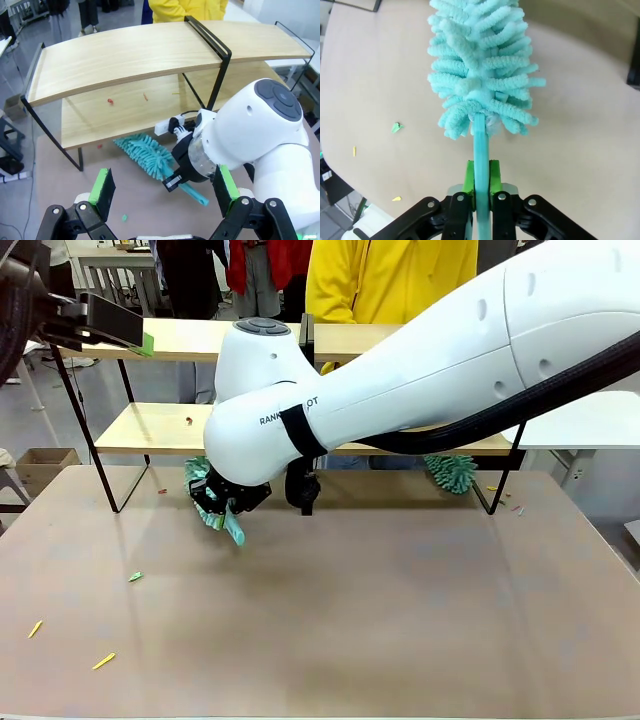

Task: Clean the shelves.
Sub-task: Clean another randomly selected level of the Shelf with the Duster.

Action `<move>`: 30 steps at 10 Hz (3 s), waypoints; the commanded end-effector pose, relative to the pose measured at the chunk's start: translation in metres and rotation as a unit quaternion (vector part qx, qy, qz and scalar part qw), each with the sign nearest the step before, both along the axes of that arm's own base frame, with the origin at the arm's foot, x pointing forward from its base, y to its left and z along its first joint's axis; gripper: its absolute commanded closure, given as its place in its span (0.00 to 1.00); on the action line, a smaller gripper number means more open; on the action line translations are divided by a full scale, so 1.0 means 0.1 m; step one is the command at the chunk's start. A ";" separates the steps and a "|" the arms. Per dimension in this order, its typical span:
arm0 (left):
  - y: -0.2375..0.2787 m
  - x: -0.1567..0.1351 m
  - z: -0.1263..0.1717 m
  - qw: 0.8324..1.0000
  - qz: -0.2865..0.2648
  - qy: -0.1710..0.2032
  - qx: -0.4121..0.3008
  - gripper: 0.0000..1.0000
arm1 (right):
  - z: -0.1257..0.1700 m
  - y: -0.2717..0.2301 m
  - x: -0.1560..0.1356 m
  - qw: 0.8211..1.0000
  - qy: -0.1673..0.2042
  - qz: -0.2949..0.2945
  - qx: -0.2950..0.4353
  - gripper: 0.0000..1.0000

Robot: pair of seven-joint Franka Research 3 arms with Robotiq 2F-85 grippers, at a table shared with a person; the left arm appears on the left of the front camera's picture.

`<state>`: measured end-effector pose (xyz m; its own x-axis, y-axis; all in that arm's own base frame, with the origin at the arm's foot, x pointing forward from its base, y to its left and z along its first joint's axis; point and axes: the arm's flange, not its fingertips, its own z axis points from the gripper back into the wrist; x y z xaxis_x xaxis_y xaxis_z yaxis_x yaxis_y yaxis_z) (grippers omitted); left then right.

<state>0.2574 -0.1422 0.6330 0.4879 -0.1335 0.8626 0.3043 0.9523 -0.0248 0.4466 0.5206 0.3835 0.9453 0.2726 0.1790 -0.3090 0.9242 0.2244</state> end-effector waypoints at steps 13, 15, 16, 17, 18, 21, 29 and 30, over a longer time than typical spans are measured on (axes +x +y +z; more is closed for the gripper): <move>0.01 0.00 0.01 1.000 0.002 -0.001 0.000 0.00 | 0.63 0.03 0.21 0.886 0.210 0.409 -0.054 0.88; 0.01 0.00 0.01 1.000 0.002 -0.001 0.000 0.00 | 0.86 -0.27 0.28 0.896 0.185 0.402 0.016 0.88; 0.01 0.00 0.01 1.000 0.002 -0.001 0.000 0.00 | 0.98 -0.43 0.26 0.886 0.205 0.410 0.073 0.88; 0.01 0.00 0.01 1.000 0.002 -0.001 0.000 0.00 | 1.08 -0.61 0.21 0.875 0.218 0.418 0.106 0.88; 0.01 0.00 0.01 1.000 0.002 -0.001 0.000 0.00 | 1.17 -0.89 0.17 0.870 0.218 0.418 0.141 0.88; 0.01 0.00 0.01 1.000 0.002 -0.001 0.000 0.00 | 1.14 -1.63 -0.17 0.869 0.210 0.412 0.176 0.88; 0.01 0.00 0.01 1.000 0.002 -0.001 0.000 0.00 | 1.29 -3.31 -1.19 0.904 0.089 0.349 0.229 0.88; 0.01 0.00 0.01 1.000 0.002 -0.001 0.000 0.00 | 1.33 -3.55 -1.50 0.921 0.061 0.309 0.228 0.88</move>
